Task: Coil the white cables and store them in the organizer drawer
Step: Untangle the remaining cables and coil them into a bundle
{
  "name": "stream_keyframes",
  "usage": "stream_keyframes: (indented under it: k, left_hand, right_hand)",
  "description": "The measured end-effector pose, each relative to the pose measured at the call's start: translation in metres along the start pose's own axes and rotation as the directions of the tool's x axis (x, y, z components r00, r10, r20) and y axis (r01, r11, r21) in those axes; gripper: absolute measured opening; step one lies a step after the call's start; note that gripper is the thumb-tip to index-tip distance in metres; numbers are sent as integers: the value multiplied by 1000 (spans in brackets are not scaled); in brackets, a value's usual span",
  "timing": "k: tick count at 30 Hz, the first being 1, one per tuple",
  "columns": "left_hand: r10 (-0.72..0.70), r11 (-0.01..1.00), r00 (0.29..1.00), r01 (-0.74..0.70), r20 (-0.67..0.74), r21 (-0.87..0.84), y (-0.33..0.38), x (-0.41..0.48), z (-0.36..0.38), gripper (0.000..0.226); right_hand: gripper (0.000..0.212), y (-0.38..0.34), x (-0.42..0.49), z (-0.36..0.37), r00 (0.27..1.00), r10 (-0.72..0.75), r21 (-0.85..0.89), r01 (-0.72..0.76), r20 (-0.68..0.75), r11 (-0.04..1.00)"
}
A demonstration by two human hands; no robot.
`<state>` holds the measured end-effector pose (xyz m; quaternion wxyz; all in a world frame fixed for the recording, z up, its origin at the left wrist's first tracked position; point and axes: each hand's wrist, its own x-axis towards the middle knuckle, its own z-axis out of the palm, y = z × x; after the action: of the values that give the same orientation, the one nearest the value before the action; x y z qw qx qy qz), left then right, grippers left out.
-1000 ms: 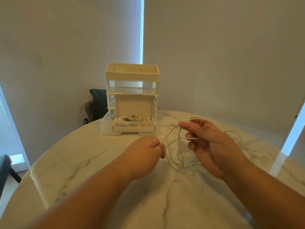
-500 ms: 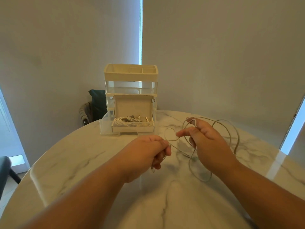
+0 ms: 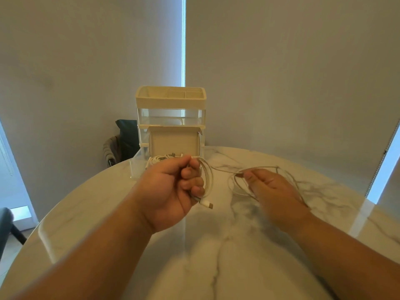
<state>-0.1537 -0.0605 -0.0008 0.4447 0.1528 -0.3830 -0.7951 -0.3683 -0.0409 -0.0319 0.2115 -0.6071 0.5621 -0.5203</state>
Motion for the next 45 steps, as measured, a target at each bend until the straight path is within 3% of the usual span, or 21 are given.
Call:
stream_keyframes:
  k: [4,6,10,15,20,26,33,37,41,45]
  left_hand:
    - [99,981,995,-102,-26,-168,4,2,-1,19]
    - [126,965,990,-138,-66,-222,5,5,-5,19]
    - [182,962,963,-217,-200,-168,3,11,-12,23]
    - [226,965,911,-257,-346,-47,-4,14,-13,22]
    - [186,946,870,-284,-456,-158,-4,13,-6,18]
    - [198,960,819,-273,-539,-63,-1,16,-16,15]
    - [269,963,738,-193,-619,189,-14,23,-23,12]
    - [394,899,741,-188,-544,395,-23,20,-21,8]
    - [496,780,752,-165,-435,604,-30,19,-16,9]
    - [500,590,839,-148,-215,793,-37,21,-17,9]
  right_hand:
    - [29,3,-3,11,977,29,-448,71,212,891]
    - [36,0,-8,16,942,66,-539,130,329,832]
    - [47,-10,-23,25,870,44,-533,260,490,805]
    - [42,-22,-32,24,816,40,-483,302,577,822]
    - [35,-25,-38,33,724,43,-455,386,688,802]
    - [46,-19,-35,35,839,-50,-455,343,542,822]
    - [32,-28,-40,39,829,-92,-458,393,551,797]
    - [31,-31,-38,36,886,-165,-529,398,433,749]
    - [34,-41,-40,32,897,-202,-563,409,394,718]
    - [20,-41,-36,24,905,-287,-628,424,313,653]
